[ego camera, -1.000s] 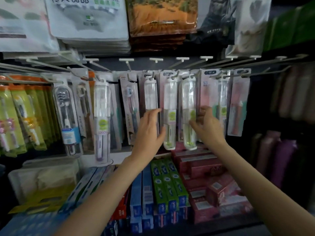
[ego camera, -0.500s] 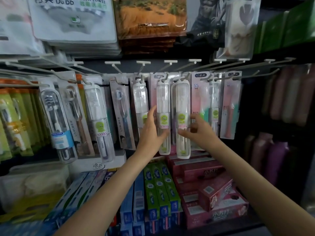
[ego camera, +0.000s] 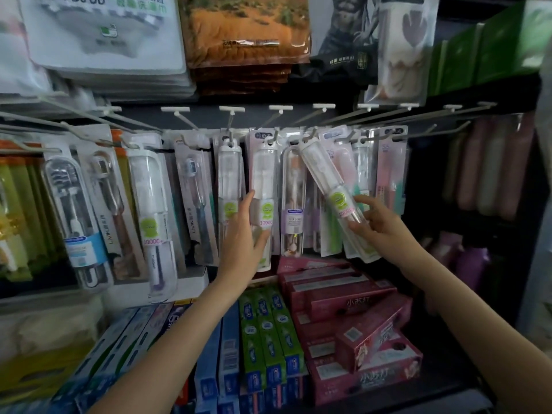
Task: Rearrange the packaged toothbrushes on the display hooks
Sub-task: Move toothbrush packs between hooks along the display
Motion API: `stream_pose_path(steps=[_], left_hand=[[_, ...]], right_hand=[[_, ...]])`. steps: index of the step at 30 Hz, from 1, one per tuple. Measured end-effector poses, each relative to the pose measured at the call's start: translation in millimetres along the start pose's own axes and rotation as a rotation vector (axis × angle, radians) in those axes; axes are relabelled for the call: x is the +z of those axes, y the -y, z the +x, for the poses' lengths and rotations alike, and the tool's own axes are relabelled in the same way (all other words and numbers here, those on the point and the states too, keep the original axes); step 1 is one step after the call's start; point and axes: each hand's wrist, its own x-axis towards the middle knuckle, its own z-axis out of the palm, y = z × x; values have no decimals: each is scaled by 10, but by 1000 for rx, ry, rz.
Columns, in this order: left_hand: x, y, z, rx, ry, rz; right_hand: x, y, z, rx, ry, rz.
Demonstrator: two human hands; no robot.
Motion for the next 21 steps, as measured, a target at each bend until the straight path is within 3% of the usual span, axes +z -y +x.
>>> stream_pose_path(steps=[9,17,21], left_hand=[[-141,73,-53,94,0,68],[-115,105,-45,97,-3,88],[-158,145,-42,113,-1,114]], right_hand=[[159,-64,-26,-21,-3,104],[686,-13,-167,-56,4,-61],[863,-17,-152,-8,-23,12]])
